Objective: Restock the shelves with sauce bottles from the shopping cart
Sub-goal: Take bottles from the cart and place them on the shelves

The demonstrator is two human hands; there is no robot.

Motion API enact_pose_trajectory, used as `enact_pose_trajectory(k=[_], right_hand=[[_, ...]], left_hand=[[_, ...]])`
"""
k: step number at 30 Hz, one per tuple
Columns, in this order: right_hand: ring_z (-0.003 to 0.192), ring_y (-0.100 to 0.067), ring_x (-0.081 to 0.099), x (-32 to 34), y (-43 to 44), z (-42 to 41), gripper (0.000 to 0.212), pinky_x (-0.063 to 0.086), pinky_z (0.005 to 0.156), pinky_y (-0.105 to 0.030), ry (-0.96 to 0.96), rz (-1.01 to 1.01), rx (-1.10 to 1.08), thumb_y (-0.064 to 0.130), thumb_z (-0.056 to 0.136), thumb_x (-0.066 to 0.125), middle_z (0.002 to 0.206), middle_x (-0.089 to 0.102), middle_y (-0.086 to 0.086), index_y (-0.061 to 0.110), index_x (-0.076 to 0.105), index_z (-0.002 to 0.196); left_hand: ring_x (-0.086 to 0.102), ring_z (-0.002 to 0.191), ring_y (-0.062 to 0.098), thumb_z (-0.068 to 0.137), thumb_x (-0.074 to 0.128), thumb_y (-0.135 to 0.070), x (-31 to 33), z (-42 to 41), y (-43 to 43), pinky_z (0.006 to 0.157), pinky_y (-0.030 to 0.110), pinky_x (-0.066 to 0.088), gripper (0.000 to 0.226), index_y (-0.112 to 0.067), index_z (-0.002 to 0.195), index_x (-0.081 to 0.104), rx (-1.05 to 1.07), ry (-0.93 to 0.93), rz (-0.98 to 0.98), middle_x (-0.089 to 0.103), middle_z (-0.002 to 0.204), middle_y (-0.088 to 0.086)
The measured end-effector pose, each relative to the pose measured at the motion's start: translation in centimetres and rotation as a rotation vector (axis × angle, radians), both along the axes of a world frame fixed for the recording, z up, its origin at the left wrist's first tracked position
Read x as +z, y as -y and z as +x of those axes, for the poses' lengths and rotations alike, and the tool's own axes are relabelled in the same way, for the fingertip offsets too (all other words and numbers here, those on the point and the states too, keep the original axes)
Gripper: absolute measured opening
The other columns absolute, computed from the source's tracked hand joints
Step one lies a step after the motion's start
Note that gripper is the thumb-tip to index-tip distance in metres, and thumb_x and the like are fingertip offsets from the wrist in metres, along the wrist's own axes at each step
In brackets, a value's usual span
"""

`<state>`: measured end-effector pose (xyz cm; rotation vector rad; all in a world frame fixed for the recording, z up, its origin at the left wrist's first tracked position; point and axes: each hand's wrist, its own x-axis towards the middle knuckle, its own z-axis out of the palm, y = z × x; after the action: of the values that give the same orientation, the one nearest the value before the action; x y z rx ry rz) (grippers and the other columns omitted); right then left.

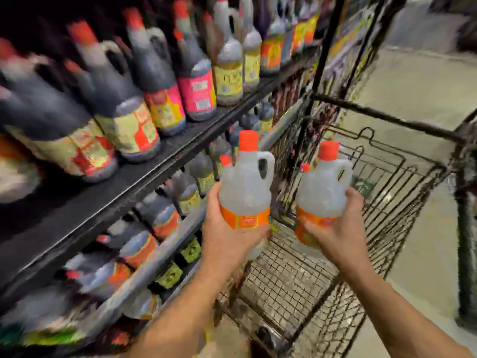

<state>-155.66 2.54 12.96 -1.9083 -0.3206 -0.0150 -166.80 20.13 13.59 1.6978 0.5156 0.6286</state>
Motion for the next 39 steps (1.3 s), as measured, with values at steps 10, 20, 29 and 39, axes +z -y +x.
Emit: enact_pose_trajectory(k=[10,20,29,39], right_hand=[[0.090,0.017,0.053,10.8,-8.3,-6.8,0.099,0.043,0.077,-0.006,0.230,0.097,0.198,0.014,0.058,0.091,0.105,0.047,0.021,0.013,0.033,0.138],[0.091,0.020,0.052,14.4,-16.5,-10.4,0.093,0.041,0.071,-0.013,0.213,0.157,0.502,0.024,0.057,0.094,0.107,0.045,0.028,0.037,0.030,0.123],[0.097,-0.011,0.053,15.1,-21.8,-10.7,0.098,0.042,0.079,-0.025,0.207,0.182,0.705,0.027,0.055,0.094,0.111,0.049,0.012,0.030,0.032,0.131],[0.093,0.031,0.042,14.4,-23.9,-10.4,0.097,0.039,0.062,-0.009,0.111,0.197,0.846,0.028,0.054,0.094,0.101,0.042,0.044,0.043,0.028,0.123]], left_hand=[[0.058,0.094,-0.017,0.053,0.091,-0.016,9.5,-10.3,-4.3,0.070,0.001,0.042,0.093,-0.049,0.120,0.035,0.270,0.134,0.131,0.055,0.108,-0.043],[0.051,0.121,0.001,0.057,0.089,-0.032,11.7,-15.5,-9.4,0.087,0.014,0.050,0.100,-0.061,0.129,0.025,0.569,0.145,0.123,0.047,0.131,-0.022],[0.047,0.119,0.017,0.058,0.093,-0.017,11.0,-17.2,-13.8,0.096,0.029,0.043,0.109,-0.046,0.137,0.025,1.000,0.084,0.126,0.043,0.134,0.002],[0.047,0.109,0.011,0.058,0.094,-0.019,9.6,-18.5,-17.0,0.085,0.012,0.042,0.100,-0.032,0.135,0.031,1.260,0.032,0.141,0.035,0.118,-0.014]])
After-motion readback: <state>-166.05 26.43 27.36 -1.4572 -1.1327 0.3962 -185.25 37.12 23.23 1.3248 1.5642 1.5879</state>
